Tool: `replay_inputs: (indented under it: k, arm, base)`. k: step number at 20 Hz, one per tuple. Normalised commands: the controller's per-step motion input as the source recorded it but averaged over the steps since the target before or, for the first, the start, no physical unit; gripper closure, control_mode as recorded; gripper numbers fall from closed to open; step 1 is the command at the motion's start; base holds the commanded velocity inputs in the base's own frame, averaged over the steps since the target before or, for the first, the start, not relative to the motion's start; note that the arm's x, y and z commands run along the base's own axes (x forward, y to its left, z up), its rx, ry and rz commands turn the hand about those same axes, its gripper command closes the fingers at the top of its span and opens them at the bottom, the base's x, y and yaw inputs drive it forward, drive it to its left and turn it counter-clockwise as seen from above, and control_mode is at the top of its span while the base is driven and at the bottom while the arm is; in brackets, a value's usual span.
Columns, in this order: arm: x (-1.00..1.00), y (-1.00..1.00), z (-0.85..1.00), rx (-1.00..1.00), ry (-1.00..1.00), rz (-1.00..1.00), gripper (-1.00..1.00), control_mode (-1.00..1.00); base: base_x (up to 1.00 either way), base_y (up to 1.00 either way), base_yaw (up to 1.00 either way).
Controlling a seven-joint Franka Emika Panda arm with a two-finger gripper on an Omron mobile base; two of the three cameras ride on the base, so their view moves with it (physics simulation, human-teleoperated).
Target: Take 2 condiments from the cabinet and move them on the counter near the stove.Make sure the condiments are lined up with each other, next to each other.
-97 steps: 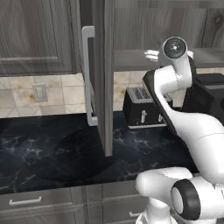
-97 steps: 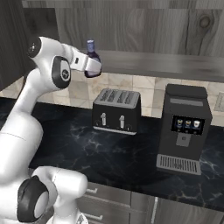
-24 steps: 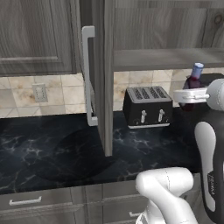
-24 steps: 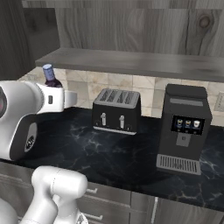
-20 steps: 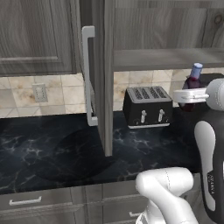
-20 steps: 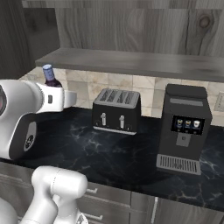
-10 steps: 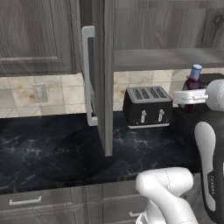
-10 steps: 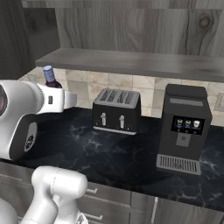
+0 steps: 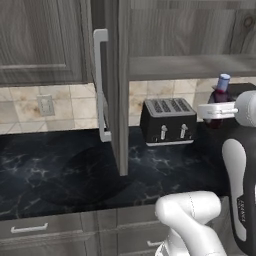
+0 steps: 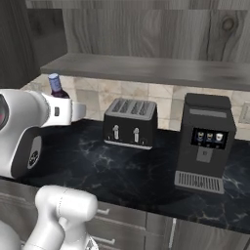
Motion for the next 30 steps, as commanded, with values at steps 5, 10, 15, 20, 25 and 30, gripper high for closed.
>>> replay_inputs:
  k: [5,10,15,20,25,30]
  arm:
    - [0.0,0.0,0.0,0.0,0.0,0.0,1.0,1.0]
    - [0.0,0.0,0.0,0.0,0.0,0.0,1.0,1.0]
    - [0.0,0.0,0.0,0.0,0.0,0.0,1.0,1.0]
    - [0.0,0.0,0.0,0.0,0.0,0.0,1.0,1.0]
    - [0.0,0.0,0.0,0.0,0.0,0.0,1.0,1.0]
    - [0.0,0.0,0.0,0.0,0.0,0.0,1.0,1.0]
  base:
    - [-0.61,0.18,0.0]
    - [-0.69,0.31,0.0]
    - [-0.61,0.44,0.01]
    - [-0.68,0.63,0.14]
    - [-0.34,0.63,0.3]
    - [-0.14,0.57,0.39]
